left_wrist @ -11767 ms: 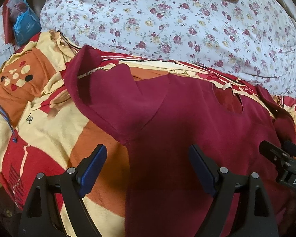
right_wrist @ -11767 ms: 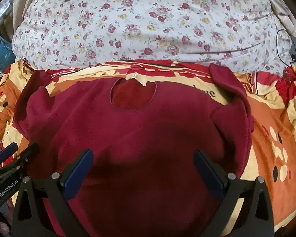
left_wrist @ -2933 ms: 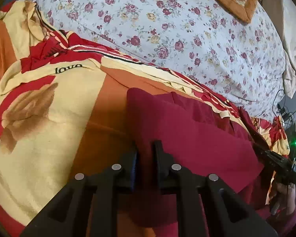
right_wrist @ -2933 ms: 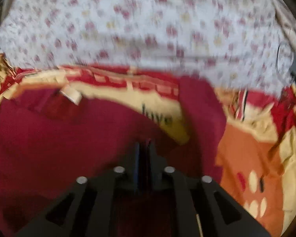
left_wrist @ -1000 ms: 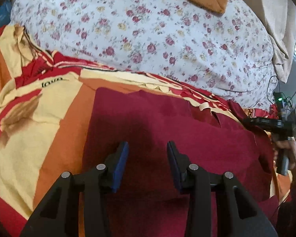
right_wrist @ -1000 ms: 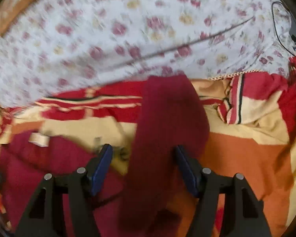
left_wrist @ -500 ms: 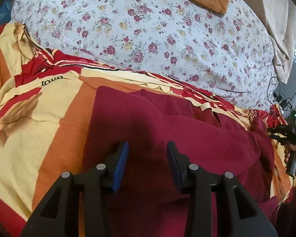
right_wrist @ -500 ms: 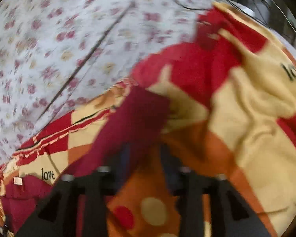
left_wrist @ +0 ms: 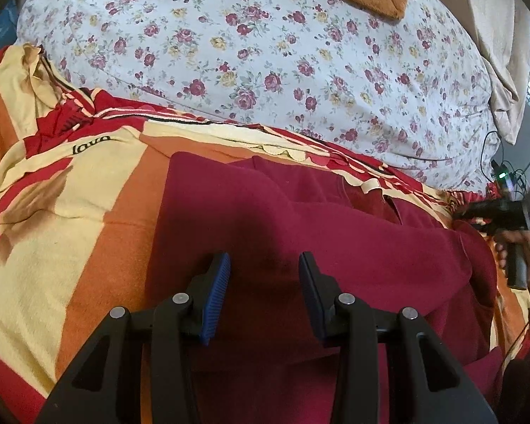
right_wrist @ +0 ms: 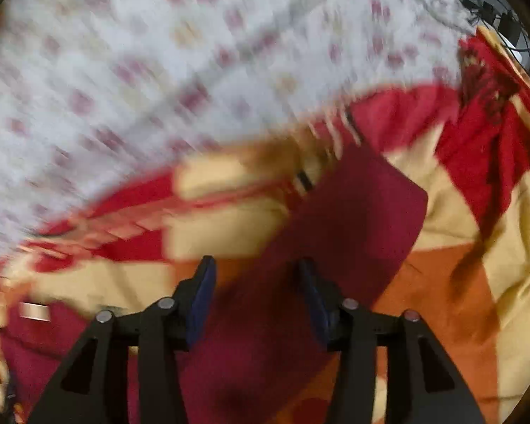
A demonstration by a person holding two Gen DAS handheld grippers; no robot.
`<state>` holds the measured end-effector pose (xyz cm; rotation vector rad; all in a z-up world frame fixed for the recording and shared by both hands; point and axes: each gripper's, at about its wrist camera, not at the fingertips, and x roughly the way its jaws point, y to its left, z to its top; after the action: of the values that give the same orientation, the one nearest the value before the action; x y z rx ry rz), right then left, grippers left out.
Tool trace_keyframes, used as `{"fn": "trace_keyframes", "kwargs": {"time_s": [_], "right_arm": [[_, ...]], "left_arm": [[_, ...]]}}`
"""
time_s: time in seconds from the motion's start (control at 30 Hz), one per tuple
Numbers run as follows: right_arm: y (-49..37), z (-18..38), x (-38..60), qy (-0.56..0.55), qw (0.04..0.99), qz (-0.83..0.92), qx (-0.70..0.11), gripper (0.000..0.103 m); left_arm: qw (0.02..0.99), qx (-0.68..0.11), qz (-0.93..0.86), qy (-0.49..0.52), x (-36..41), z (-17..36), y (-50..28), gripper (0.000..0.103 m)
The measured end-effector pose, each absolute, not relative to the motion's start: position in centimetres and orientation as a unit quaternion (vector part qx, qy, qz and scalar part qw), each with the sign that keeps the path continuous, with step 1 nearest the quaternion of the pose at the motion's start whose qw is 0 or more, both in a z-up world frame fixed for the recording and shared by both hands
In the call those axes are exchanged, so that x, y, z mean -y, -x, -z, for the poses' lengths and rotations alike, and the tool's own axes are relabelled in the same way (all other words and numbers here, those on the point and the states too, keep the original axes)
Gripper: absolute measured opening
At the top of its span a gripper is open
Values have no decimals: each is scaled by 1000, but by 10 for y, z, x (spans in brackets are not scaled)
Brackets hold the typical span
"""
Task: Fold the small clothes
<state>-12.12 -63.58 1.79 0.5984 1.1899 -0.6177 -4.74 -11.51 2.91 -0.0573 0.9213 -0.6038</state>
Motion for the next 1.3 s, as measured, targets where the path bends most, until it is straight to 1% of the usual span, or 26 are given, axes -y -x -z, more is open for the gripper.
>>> {"fn": "trace_keyframes", "kwargs": {"time_s": [0.03,0.07,0.1,0.17,0.27,0.37,0.47,0.67,0.77,0.83,0.9,0.93,0.97,1.0,1.03,1.1,1.17,1.2,1.3], "right_arm": [[124,-13,639,-281,742,282,-539,52],[125,-15,638,-274,750,286,-530,44],[126,-18,637,-265,756,289,-524,19],[132,-31,632,-266,779,266,-501,9],[147,-65,623,-271,825,219,-445,7],[160,-111,606,-287,867,141,-382,7],[157,-142,586,-295,885,69,-354,6],[138,-190,514,-298,888,-119,-330,6],[120,-200,468,-289,872,-207,-336,6],[107,-197,435,-284,853,-258,-354,6],[98,-188,409,-262,841,-273,-388,7],[91,-179,393,-234,838,-258,-420,10],[88,-175,387,-215,842,-239,-433,29],[87,-172,383,-198,848,-217,-442,51],[90,-169,384,-185,854,-192,-446,53],[99,-166,393,-196,855,-184,-444,53],[115,-164,399,-201,856,-181,-441,53],[121,-161,402,-194,856,-177,-446,53],[136,-144,403,-167,856,-159,-463,53]], "left_arm": [[852,-438,287,28,115,-29,47,30],[852,-438,286,28,115,-29,47,30],[852,-438,286,28,115,-29,47,30],[852,-437,286,28,115,-29,47,30],[853,-433,288,31,113,-35,48,30],[869,-402,286,35,106,-52,54,30],[881,-374,285,51,95,-67,59,30],[880,-377,279,79,83,-67,53,30],[881,-373,275,95,74,-70,51,30],[882,-368,273,113,66,-73,48,30],[879,-367,273,135,58,-74,44,30],[877,-369,273,145,54,-73,42,30],[875,-371,272,151,52,-73,40,30],[873,-374,271,156,50,-72,38,30],[872,-376,270,158,49,-71,37,30],[869,-380,271,165,48,-69,37,31],[862,-384,281,173,51,-69,36,36],[858,-386,289,176,53,-69,36,40],[860,-383,302,151,67,-76,42,41]]}}
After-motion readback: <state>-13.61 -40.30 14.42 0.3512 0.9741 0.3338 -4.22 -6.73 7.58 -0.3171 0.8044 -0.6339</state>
